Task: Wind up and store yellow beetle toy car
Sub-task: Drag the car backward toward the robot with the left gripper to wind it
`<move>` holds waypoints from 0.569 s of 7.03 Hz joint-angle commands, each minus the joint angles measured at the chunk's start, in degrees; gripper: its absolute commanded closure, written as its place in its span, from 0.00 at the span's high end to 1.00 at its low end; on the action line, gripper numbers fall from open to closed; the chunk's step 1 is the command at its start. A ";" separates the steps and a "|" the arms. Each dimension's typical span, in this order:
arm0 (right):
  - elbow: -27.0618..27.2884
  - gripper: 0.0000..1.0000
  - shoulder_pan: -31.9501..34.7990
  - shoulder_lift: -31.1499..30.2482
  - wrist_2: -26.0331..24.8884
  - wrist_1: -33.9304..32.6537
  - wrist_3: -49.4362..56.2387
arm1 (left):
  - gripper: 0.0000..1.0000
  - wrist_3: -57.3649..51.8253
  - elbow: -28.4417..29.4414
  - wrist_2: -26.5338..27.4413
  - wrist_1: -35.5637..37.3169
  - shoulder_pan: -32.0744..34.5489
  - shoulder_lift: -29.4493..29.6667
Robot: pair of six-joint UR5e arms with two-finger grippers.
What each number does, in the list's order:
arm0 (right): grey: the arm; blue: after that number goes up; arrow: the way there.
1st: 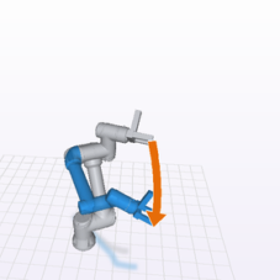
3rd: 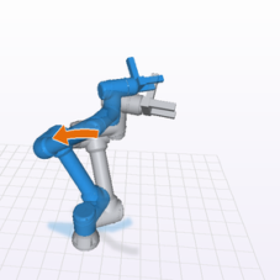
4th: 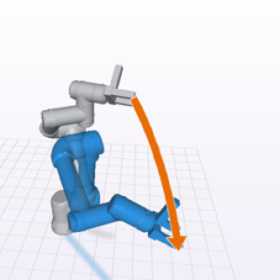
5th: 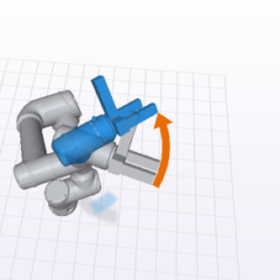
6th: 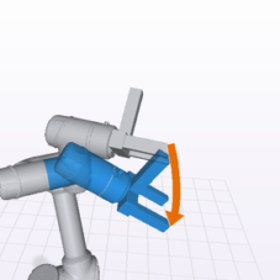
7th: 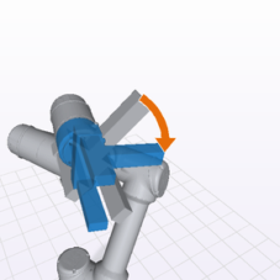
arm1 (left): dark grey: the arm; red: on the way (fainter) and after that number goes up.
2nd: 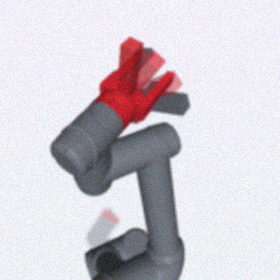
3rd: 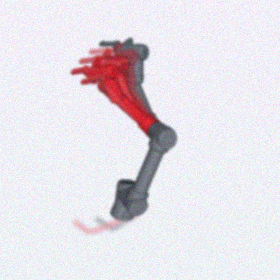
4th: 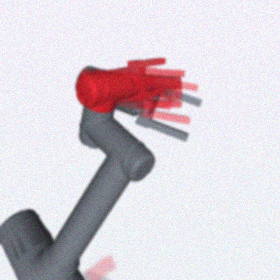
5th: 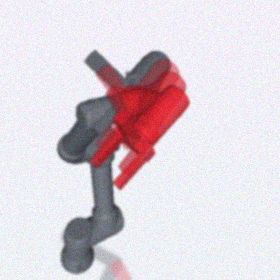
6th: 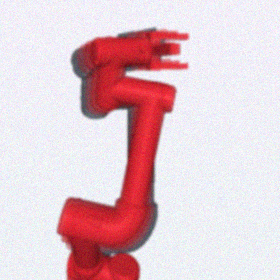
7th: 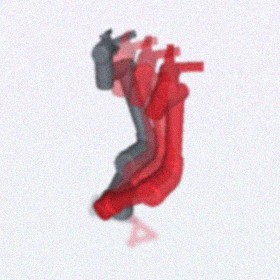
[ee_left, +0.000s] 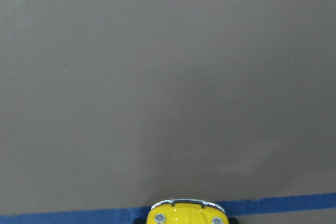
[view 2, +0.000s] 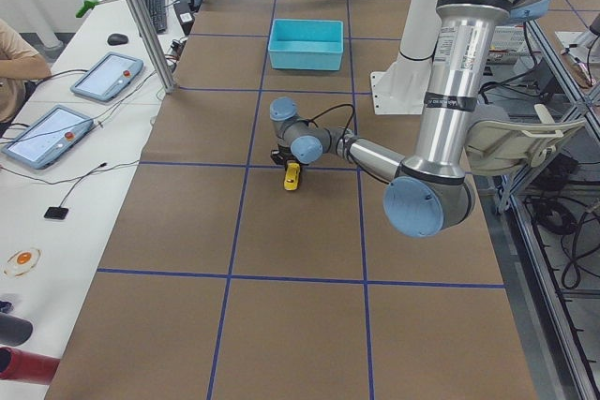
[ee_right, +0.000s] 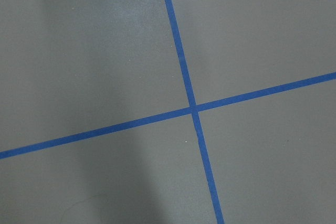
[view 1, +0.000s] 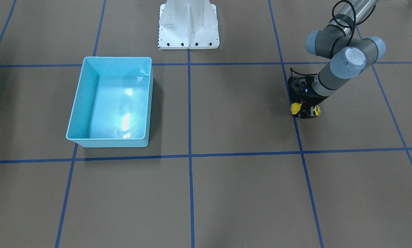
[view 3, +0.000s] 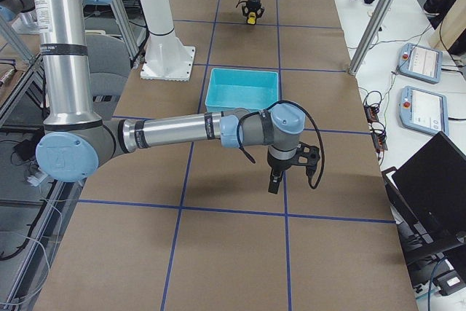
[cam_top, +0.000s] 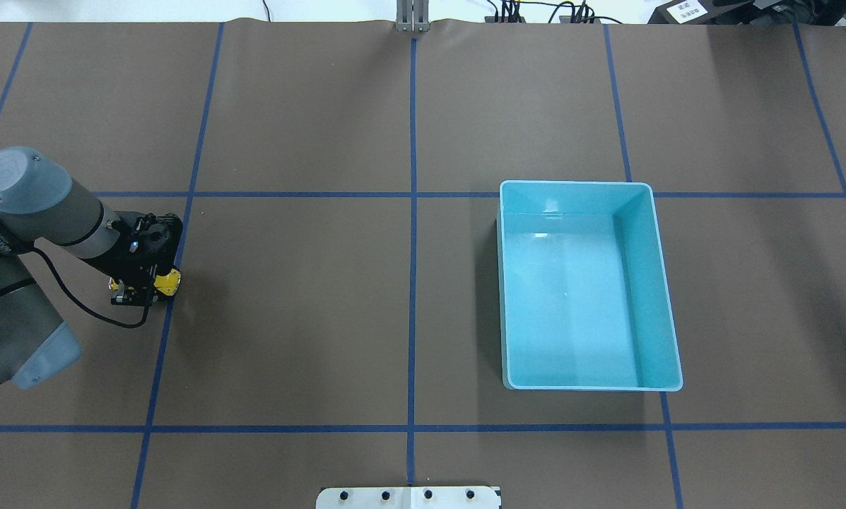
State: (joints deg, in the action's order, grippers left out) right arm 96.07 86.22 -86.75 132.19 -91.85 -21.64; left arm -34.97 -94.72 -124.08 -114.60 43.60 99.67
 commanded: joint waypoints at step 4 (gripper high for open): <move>-0.09 1.00 0.00 0.09 0.09 0.00 -0.07 | 0.00 -0.01 0.15 -1.69 -4.58 0.61 -2.73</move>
State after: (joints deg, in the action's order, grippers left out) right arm 95.99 86.22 -86.70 132.26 -91.85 -21.70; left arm -34.98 -94.63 -125.51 -118.29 44.09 97.52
